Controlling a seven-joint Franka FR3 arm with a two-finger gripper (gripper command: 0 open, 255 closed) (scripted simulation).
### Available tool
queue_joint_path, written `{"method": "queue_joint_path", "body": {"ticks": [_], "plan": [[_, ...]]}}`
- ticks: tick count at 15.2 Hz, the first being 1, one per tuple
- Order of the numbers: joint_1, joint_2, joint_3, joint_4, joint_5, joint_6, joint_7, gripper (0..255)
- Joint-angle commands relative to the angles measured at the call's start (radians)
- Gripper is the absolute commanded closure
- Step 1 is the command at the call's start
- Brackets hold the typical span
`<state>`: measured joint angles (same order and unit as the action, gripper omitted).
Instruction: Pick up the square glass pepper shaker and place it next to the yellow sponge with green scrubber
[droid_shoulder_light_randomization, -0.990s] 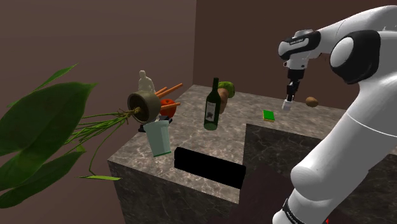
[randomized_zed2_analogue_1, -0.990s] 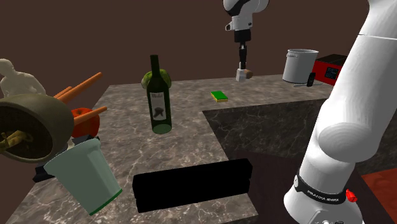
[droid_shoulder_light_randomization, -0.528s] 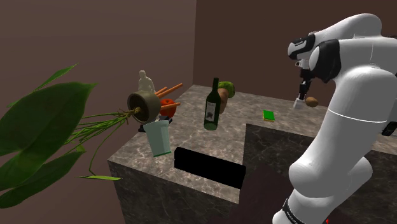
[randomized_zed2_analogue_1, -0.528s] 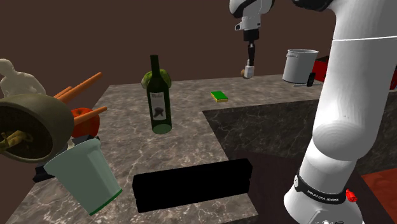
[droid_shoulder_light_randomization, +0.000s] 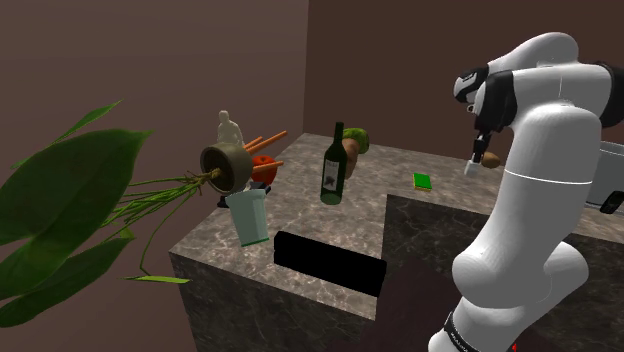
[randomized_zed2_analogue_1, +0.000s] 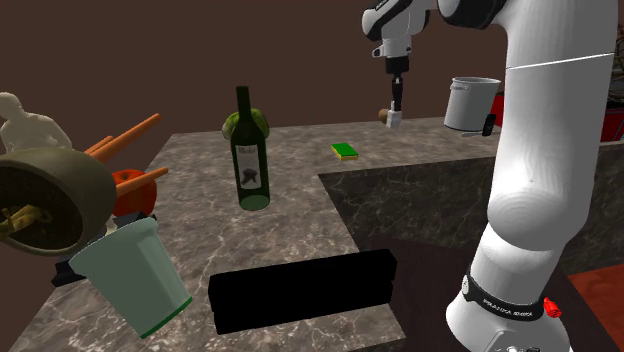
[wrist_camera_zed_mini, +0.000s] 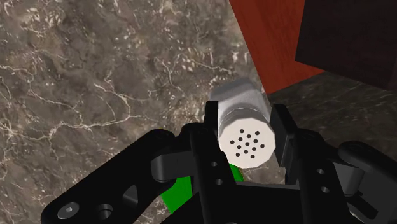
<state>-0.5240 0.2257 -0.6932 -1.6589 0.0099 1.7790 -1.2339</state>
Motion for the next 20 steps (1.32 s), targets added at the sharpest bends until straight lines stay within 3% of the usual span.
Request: {"method": "queue_joint_path", "body": {"ticks": [1, 20], "plan": [[0.0, 0.003, 0.001, -0.024, 0.002, 0.027, 0.0, 255], [-0.014, 0.08, 0.021, -0.197, 0.052, 0.261, -0.012, 255]]}}
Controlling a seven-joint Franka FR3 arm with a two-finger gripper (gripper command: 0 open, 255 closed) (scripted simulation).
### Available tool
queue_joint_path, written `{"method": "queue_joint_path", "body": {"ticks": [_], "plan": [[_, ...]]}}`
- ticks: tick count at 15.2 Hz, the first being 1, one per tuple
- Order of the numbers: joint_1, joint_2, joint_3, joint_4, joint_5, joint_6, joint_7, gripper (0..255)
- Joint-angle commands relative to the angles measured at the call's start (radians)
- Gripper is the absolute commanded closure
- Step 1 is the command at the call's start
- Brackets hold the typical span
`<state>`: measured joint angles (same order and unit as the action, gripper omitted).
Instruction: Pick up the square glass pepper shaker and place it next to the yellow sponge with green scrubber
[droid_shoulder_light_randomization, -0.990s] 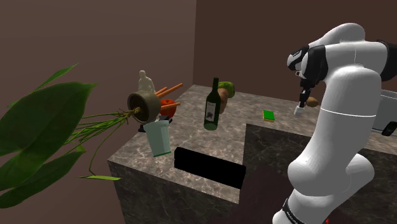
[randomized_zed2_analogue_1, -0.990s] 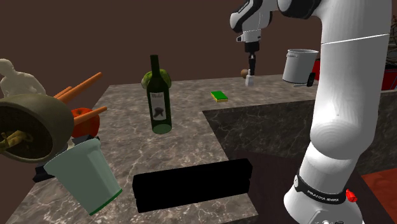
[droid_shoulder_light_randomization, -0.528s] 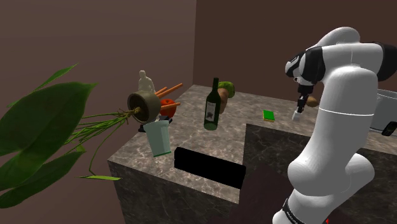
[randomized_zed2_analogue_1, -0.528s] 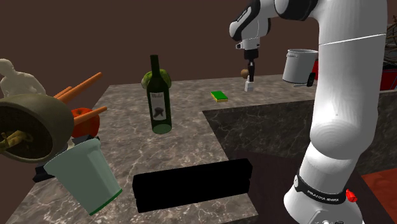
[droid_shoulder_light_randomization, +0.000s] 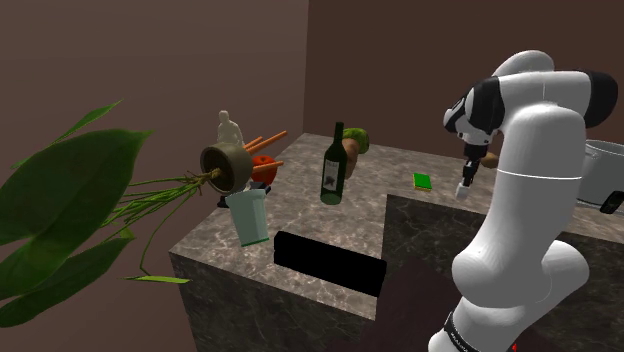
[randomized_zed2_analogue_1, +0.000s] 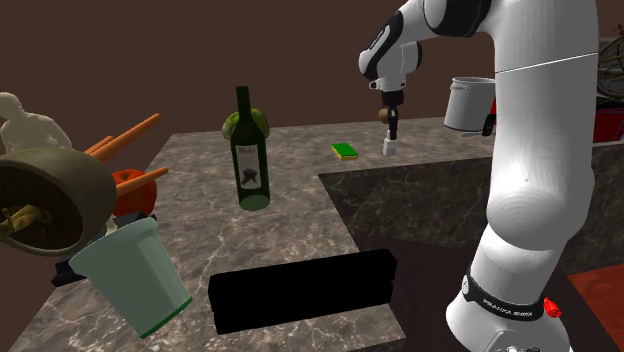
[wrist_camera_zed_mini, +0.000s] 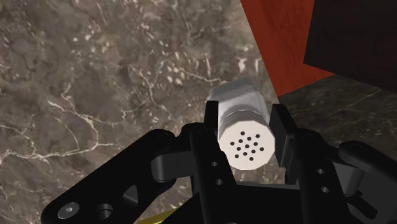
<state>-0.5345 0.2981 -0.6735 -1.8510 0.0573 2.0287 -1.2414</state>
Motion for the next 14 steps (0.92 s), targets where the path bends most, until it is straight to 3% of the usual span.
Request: {"method": "queue_joint_path", "body": {"ticks": [1, 10, 11, 14], "plan": [[-0.005, 0.013, 0.003, -0.012, 0.009, 0.023, -0.006, 255], [-0.007, 0.022, 0.006, -0.02, 0.015, 0.039, -0.008, 255], [-0.007, 0.022, 0.006, -0.02, 0.015, 0.039, -0.008, 0], [-0.007, 0.022, 0.006, -0.02, 0.015, 0.039, -0.008, 0]]}}
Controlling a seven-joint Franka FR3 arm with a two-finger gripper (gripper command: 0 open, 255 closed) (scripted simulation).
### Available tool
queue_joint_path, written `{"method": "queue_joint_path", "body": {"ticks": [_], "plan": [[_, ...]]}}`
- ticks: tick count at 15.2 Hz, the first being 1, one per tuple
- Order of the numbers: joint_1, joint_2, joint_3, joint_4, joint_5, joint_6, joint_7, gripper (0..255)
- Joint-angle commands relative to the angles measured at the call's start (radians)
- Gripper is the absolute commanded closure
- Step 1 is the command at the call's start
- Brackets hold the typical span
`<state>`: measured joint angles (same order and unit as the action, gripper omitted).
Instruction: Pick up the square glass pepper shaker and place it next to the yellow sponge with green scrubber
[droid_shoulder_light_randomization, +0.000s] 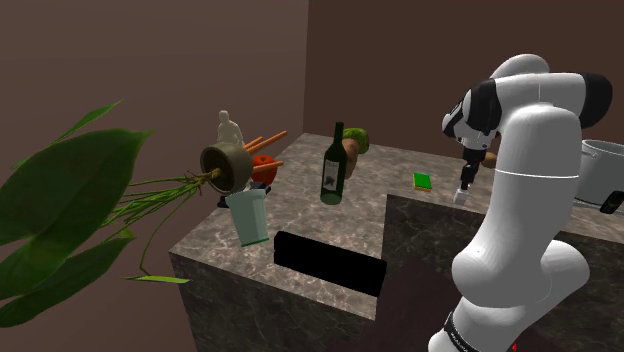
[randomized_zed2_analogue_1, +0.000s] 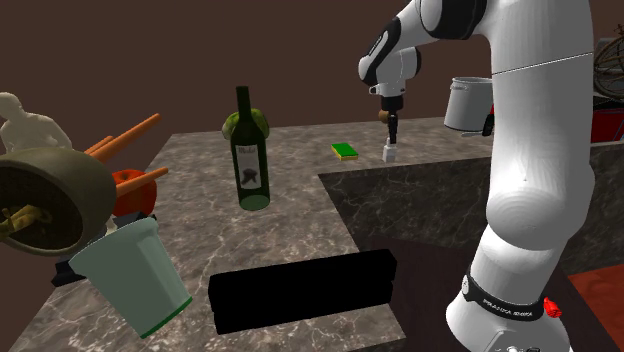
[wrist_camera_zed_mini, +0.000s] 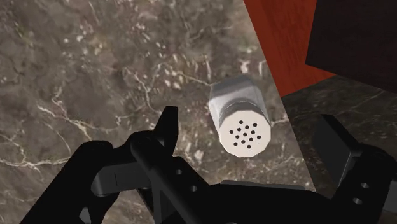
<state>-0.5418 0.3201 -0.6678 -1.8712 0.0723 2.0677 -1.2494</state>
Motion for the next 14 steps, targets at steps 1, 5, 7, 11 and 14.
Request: {"method": "queue_joint_path", "body": {"ticks": [1, 5, 7, 11, 14], "plan": [[0.0, 0.0, 0.0, 0.0, 0.0, 0.0, 0.0, 0], [0.013, -0.035, -0.008, 0.063, -0.024, -0.092, 0.016, 0], [0.015, -0.042, -0.01, 0.082, -0.029, -0.117, 0.019, 0], [0.015, -0.042, -0.01, 0.082, -0.029, -0.117, 0.019, 0], [0.015, -0.042, -0.01, 0.082, -0.028, -0.117, 0.019, 0]]}}
